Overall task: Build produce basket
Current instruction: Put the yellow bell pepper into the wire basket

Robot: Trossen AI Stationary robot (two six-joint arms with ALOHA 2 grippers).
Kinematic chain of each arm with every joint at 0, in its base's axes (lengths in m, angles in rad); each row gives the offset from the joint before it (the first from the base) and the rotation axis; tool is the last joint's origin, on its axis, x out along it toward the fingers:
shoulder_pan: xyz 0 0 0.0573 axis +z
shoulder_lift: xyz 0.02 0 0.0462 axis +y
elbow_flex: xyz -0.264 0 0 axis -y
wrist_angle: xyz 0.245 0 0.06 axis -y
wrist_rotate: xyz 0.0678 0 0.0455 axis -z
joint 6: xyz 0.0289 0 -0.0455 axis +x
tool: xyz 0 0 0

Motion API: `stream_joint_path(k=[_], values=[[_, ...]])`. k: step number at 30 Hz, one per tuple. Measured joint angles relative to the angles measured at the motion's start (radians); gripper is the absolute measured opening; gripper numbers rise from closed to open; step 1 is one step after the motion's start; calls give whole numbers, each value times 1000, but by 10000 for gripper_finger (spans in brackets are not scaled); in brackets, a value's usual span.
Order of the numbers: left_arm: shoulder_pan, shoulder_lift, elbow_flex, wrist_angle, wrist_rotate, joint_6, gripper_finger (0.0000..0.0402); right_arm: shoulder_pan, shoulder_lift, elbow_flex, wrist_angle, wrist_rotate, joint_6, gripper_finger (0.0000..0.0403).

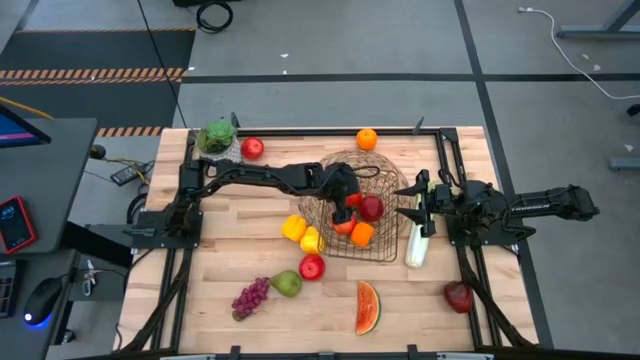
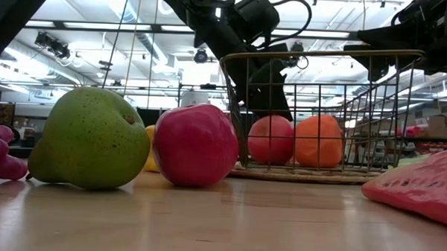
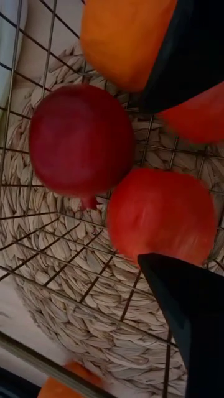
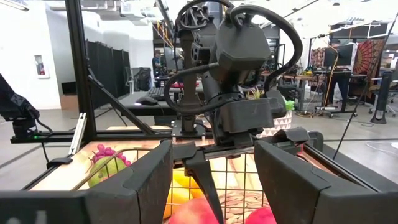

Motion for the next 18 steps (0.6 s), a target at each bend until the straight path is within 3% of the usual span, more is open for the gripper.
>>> stream_joint_path(k=[11,18], values=[[0,-165,0,-20,0,25,396,0,0,0,0,0,0,231],[32,-333,0,-155,-38,128,396,0,0,0,0,0,0,231]])
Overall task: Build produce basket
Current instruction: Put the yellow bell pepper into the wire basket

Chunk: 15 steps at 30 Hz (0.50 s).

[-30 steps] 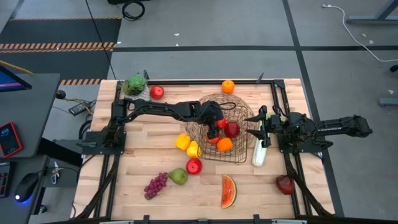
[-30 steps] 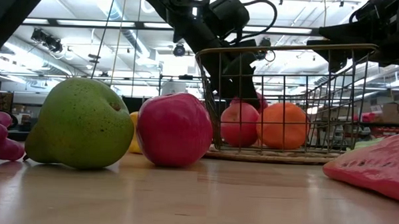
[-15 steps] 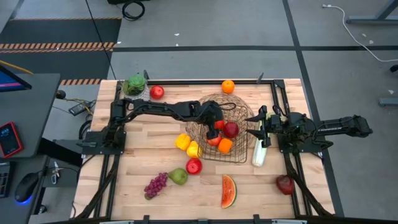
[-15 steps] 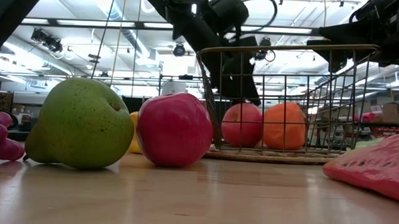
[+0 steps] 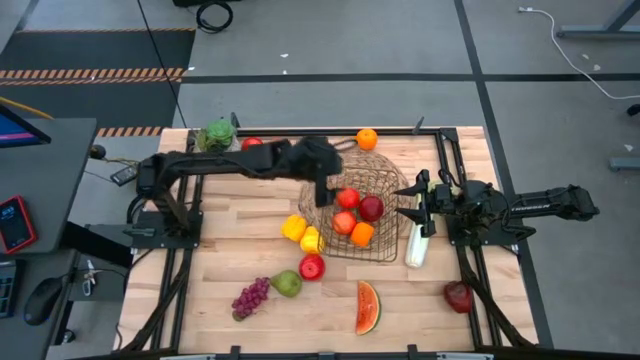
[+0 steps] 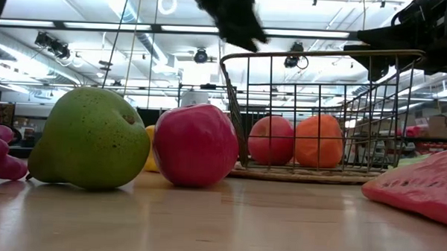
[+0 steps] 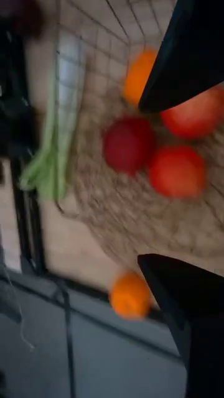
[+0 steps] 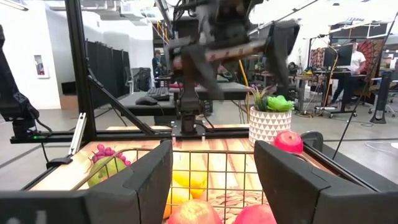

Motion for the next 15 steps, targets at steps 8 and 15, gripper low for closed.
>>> stream_joint_path(k=[8,15], values=[[121,-84,-84,-137,-130,-13,396,0,0,0,0,0,0,231],[250,-85,-177,-289,-145,-31,396,0,0,0,0,0,0,231]])
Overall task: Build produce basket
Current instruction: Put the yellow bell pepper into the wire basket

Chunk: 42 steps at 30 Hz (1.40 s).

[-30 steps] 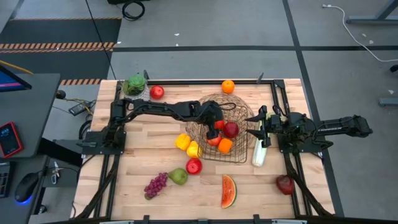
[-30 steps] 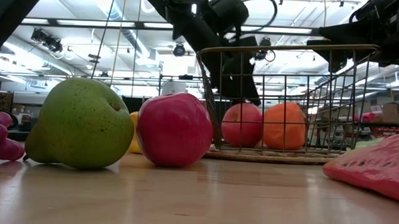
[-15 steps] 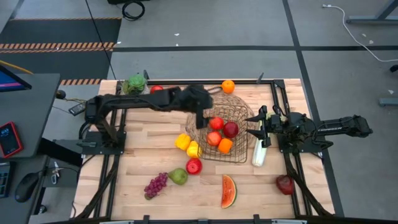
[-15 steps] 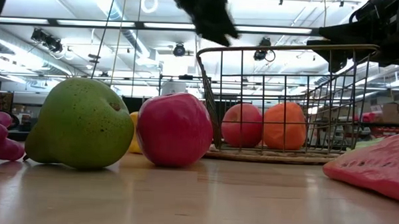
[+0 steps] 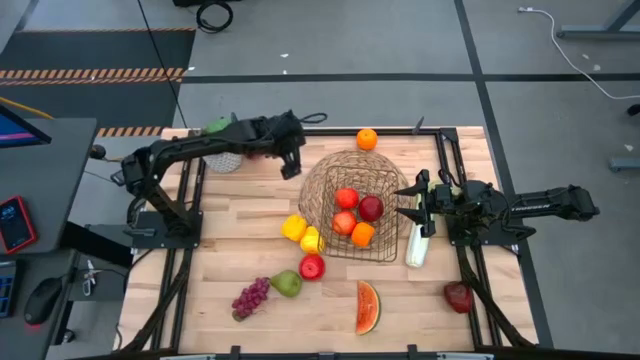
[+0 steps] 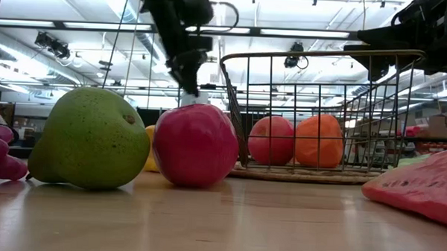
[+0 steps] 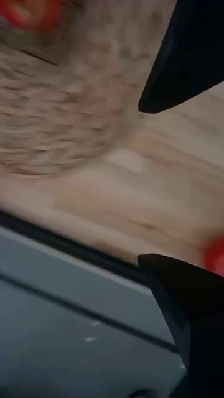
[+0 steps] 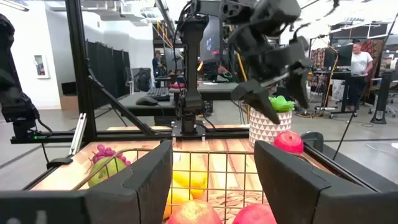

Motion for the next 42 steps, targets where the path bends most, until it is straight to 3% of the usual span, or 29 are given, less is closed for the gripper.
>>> stream_joint_path(k=[3,7,10,14,18,22,34,42], values=[[8,-1,-1,-113,60,-11,396,0,0,0,0,0,0,231],[-18,-2,-2,-235,292,-16,396,0,0,0,0,0,0,231],[-77,-1,-11,-274,393,-37,396,0,0,0,0,0,0,231],[-181,2,-63,-252,385,-40,396,0,0,0,0,0,0,231],[-274,2,-131,-146,289,15,396,0,0,0,0,0,0,231],[-331,3,-180,-34,267,92,396,0,0,0,0,0,0,231],[-398,5,-211,41,291,285,396,0,0,0,0,0,0,231],[-410,77,-211,71,288,343,396,0,0,0,0,0,0,231]])
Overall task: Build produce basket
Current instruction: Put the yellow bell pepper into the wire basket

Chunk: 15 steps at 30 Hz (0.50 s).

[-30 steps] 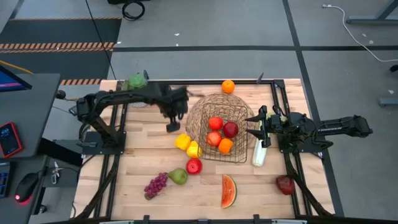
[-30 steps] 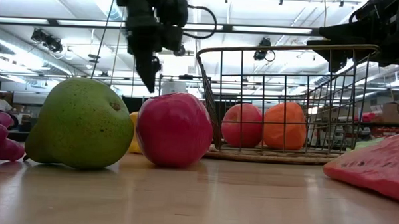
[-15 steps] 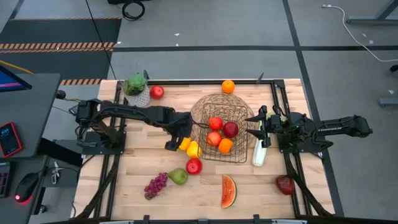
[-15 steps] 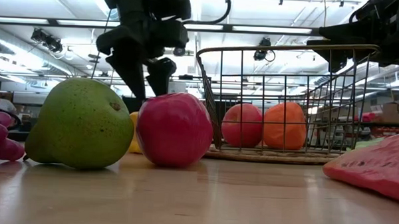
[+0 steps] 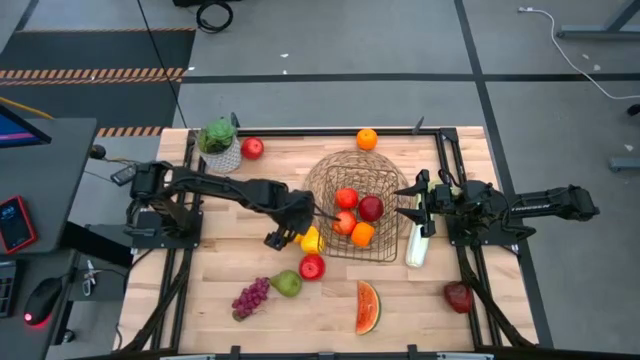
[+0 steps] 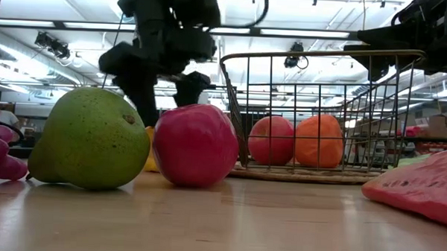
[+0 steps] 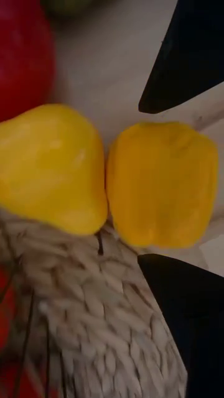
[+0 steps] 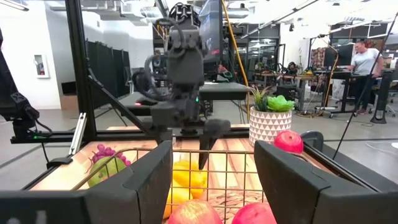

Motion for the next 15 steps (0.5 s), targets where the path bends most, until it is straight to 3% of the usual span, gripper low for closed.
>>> stream_joint_path(k=[9,15], values=[[9,56,0,-1,2,-4,396,0,0,0,0,0,0,231],[26,69,-1,-1,0,-168,396,0,0,0,5,0,0,231]])
